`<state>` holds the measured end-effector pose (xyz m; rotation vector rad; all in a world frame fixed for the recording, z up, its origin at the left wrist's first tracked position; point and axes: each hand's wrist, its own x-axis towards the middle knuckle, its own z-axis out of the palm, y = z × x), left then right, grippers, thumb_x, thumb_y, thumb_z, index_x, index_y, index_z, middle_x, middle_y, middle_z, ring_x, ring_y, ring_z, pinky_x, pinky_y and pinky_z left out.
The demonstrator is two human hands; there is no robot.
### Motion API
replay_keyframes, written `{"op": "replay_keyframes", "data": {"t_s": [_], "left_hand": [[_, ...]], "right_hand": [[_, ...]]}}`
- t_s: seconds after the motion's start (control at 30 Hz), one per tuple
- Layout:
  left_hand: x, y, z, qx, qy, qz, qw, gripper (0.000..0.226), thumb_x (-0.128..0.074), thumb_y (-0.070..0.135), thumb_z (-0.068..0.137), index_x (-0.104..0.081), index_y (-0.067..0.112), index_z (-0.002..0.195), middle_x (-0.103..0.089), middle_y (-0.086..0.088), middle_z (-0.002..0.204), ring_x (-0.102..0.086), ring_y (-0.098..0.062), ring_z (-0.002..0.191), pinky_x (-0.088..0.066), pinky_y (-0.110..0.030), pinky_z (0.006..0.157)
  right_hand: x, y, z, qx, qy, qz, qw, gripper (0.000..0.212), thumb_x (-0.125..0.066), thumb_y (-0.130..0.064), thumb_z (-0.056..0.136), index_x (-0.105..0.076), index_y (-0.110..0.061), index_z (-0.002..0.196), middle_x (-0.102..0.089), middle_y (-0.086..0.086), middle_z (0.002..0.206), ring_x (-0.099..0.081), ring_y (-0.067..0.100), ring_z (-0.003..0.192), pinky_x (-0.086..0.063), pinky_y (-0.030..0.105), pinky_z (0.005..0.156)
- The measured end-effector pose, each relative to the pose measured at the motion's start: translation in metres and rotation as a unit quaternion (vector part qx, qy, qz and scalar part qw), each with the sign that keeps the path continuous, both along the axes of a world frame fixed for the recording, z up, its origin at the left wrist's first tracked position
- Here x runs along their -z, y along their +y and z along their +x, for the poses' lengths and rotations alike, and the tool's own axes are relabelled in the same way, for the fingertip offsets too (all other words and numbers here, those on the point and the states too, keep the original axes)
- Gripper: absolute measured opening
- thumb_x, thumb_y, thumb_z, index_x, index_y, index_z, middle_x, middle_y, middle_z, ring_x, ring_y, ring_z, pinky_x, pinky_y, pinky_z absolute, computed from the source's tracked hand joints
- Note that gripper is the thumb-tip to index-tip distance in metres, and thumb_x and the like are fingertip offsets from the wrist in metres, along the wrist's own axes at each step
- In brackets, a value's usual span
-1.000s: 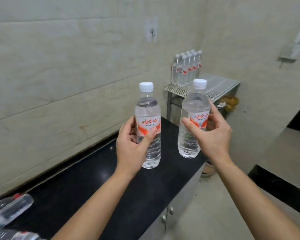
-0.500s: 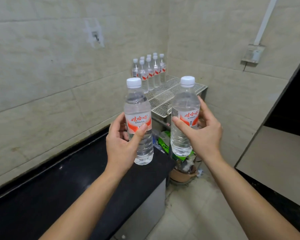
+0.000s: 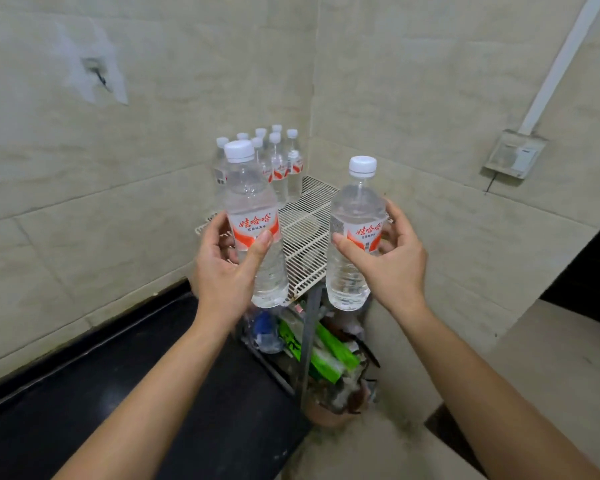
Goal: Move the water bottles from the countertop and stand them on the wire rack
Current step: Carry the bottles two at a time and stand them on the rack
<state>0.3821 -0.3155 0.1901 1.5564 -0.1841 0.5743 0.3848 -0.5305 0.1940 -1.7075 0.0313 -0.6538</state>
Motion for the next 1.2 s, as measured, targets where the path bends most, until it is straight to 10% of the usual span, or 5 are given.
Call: {"op": "replay_keyframes", "data": {"t_s": [0.17,0.3,0.47,1.2], "left_hand": [[-0.001,-0.017,0.076,-0.007,0.011,-0.003,1.000,0.065,-0.078,0.025,0.083,-0.051,0.002,0.138,-0.066,-0.015,0.123,-0.064,0.005,0.091,-0.051,-0.013,0.081],[0.012,-0.020,0.124,-0.006,0.040,-0.004,0.999,0.085,-0.081,0.033,0.080,-0.040,0.011,0.151,-0.061,-0.007,0.139,-0.063,-0.013,0.122,-0.052,-0.030,0.104],[0.034,-0.023,0.173,-0.061,0.093,0.017,0.994,0.067,-0.079,0.050,0.079,-0.057,0.023,0.137,-0.064,-0.007,0.132,-0.065,-0.020,0.119,-0.052,-0.051,0.104],[0.071,-0.052,0.294,-0.229,0.216,0.036,0.949,0.066,-0.075,0.034,0.085,-0.048,0.026,0.144,-0.065,0.013,0.133,-0.064,-0.004,0.119,-0.056,-0.029,0.097]], "right_hand": [[-0.001,-0.033,0.079,0.017,0.027,-0.005,0.999,0.106,-0.092,-0.052,0.055,-0.050,-0.024,0.148,-0.071,-0.011,0.122,-0.072,0.004,0.103,-0.059,0.038,0.095],[0.005,-0.045,0.139,0.008,0.032,-0.023,0.999,0.106,-0.093,-0.042,0.065,-0.041,-0.021,0.155,-0.062,-0.023,0.114,-0.066,-0.007,0.100,-0.056,0.025,0.093],[0.025,-0.030,0.221,-0.067,0.046,-0.055,0.995,0.059,-0.086,-0.050,0.069,-0.062,-0.037,0.122,-0.070,-0.022,0.107,-0.069,-0.001,0.096,-0.062,0.033,0.085],[0.099,0.017,0.415,-0.365,0.080,-0.168,0.912,0.089,-0.072,-0.077,0.071,-0.039,-0.047,0.148,-0.064,-0.021,0.130,-0.064,0.002,0.115,-0.059,0.035,0.093]]}}
